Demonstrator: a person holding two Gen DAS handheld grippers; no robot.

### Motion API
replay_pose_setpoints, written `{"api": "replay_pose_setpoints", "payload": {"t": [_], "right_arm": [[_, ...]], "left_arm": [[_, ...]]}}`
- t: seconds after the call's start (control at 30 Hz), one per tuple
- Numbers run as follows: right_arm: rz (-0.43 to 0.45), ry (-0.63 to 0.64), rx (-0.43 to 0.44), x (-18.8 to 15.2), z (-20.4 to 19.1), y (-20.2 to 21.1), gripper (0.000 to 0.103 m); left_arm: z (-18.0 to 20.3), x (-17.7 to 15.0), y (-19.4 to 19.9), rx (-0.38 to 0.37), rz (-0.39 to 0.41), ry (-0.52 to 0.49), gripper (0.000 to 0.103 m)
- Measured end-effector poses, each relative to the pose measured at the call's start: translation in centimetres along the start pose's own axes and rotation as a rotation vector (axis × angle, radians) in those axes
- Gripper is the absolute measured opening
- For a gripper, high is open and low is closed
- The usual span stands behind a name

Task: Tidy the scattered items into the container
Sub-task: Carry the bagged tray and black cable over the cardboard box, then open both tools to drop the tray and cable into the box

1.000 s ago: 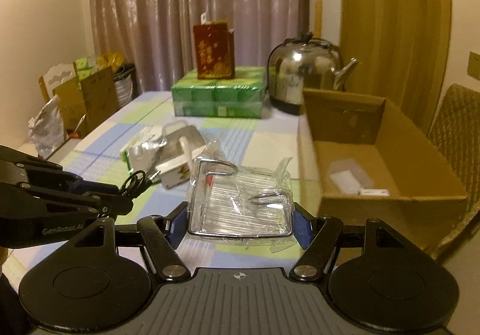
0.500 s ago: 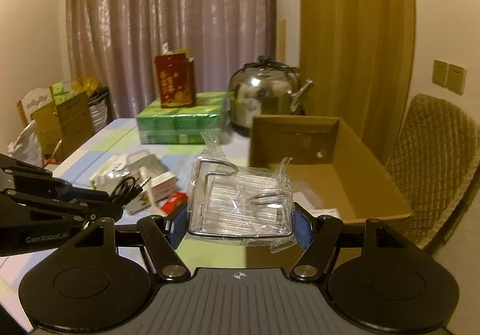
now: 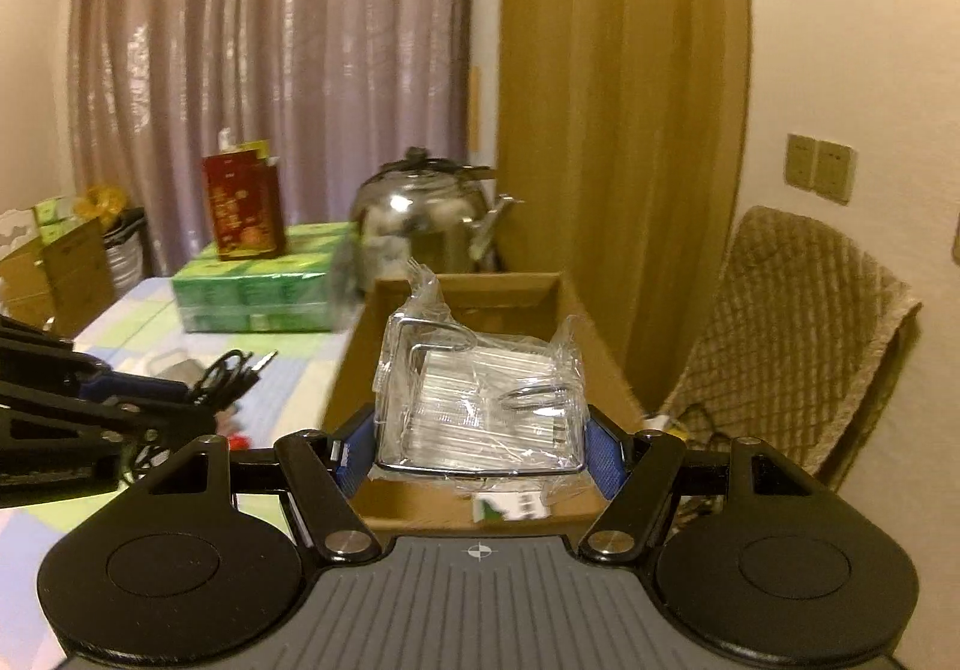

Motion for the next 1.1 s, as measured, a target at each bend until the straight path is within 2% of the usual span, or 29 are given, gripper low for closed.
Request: {"api": "replay_pose_setpoints", "payload": {"t": [0.27, 0.63, 0.7, 1.1], "right_arm": [[-0.014, -0.014, -0.028, 0.5, 3.5, -2.2, 0.067], [-0.063, -0.045, -0.025, -1.5, 5.6, -5.4, 0.067], [-0.065, -0.049, -0.027, -1.6, 5.8, -5.6, 0.067], [-0.080, -0.045, -0.017, -1.9, 5.5, -6.2, 0.067]], "left_arm": [[2.2, 2.6, -3.3, -0.036, 0.002, -0.021, 0.013], [3.6, 2.5, -8.3, -0.058, -0.045, -0.046, 0.015], [3.5, 2.5, -8.6, -0.047, -0.041, -0.045, 0.021], [0.6, 1.5, -6.2, 0.005, -0.010, -0.006, 0.021]]}}
Point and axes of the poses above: each gripper's, at about its wrist camera, not at the fingertips, and y roughly against the way its jaws point, z to its right, x to its top, the point moved 10 cm from there along -y, roughly the way its jaws point, and after that the axes turned 9 degrees about -z, right-handed, at the moved point
